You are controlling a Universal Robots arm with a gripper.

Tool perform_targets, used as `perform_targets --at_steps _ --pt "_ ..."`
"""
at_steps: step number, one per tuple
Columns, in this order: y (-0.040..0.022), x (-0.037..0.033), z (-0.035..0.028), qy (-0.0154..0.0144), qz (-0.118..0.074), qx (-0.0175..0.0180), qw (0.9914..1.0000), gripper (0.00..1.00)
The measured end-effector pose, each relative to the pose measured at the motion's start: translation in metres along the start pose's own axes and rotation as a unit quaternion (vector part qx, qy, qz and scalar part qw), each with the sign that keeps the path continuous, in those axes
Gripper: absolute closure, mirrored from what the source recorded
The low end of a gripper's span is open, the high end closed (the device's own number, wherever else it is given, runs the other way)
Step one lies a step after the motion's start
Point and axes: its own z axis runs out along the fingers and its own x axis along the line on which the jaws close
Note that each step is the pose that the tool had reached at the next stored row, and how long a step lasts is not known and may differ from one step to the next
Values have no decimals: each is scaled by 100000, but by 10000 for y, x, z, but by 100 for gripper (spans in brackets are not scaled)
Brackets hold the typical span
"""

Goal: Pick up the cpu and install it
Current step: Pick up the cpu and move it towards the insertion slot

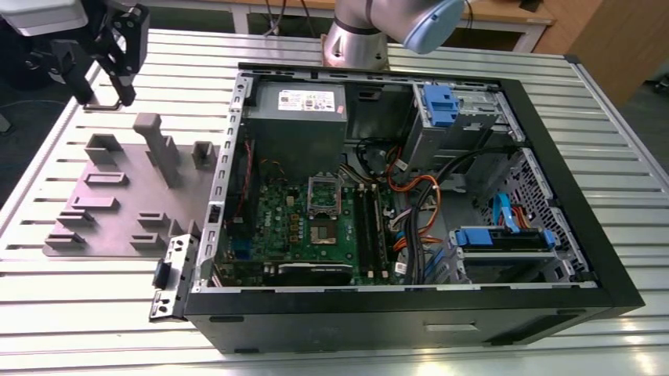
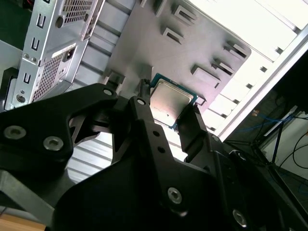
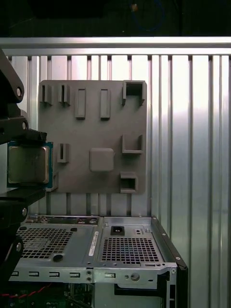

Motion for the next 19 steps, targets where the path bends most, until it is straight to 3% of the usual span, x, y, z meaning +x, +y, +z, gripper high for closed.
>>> perform_targets --at_steps 8,19 --pt "-45 -47 3 3 13 5 100000 53" --pt "-45 -199 4 5 10 4 100000 53"
